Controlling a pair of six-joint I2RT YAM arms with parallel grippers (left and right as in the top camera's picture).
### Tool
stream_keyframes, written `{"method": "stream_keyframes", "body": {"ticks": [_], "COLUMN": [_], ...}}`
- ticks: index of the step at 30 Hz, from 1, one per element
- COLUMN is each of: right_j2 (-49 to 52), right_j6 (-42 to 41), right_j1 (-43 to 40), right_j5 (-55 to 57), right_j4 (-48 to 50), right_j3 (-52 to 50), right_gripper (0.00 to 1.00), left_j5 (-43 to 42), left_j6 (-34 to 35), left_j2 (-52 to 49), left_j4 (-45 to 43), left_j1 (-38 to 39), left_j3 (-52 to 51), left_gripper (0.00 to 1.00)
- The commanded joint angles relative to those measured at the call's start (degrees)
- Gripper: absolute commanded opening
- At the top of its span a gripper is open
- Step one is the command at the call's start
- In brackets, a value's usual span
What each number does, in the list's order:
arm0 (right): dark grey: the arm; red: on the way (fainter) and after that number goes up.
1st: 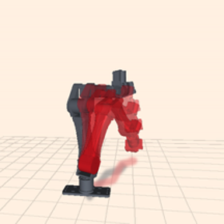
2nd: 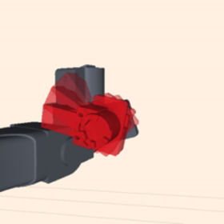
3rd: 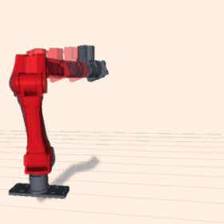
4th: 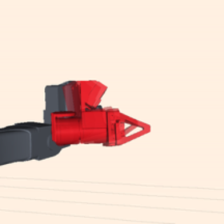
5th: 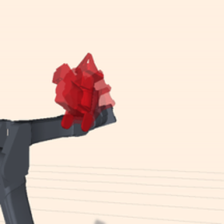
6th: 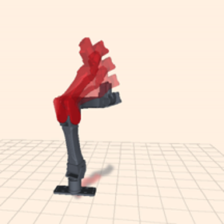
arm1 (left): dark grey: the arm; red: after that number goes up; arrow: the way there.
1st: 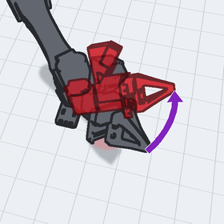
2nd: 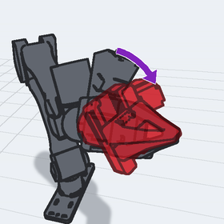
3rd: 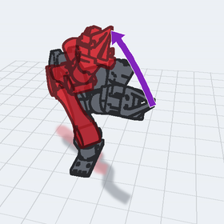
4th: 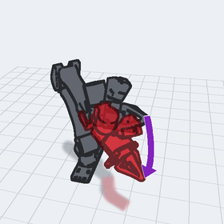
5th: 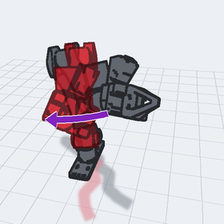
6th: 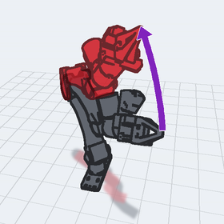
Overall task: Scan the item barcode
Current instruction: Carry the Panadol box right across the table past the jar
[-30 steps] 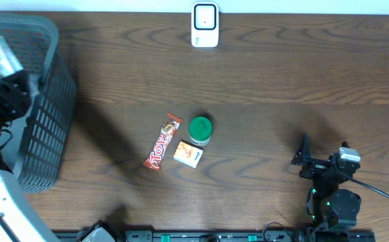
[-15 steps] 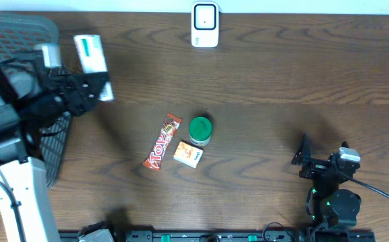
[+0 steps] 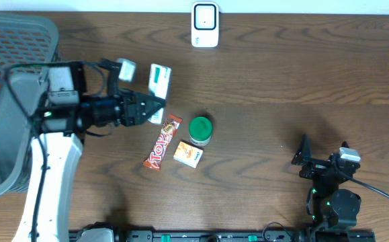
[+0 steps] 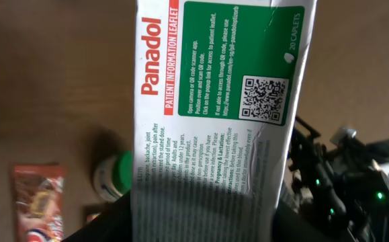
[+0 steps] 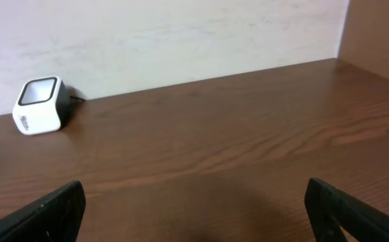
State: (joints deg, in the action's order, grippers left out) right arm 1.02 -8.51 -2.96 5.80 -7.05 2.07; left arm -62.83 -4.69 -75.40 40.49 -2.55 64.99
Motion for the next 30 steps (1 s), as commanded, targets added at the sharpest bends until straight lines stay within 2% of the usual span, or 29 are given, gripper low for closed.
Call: {"method": "stream_keyframes", "body": {"ticks": [1, 14, 30], "right_j2": [-0.20, -0.20, -0.20], "right_j6": [0.46, 0.46, 0.46], "right_j1": [-0.04, -0.04, -0.04], "right_j5": [-0.09, -0.09, -0.09], "right_j4": [-0.07, -0.07, -0.07], "right_j3": [-0.22, -0.22, -0.22], "right_gripper": [0.99, 0.99, 0.99], "left_j5": [-0.79, -0.76, -0.81], "left_j6": [-1.31, -2.62, -2.05], "left_j2": [-1.84, -9.53, -20.59], "left_j4": [0.00, -0.90, -6.58], "left_j1": [3.06, 20.41, 33.92], "left_j3": [-1.14, -1.46, -1.46], "left_gripper": [0.50, 0.51, 0.51]}}
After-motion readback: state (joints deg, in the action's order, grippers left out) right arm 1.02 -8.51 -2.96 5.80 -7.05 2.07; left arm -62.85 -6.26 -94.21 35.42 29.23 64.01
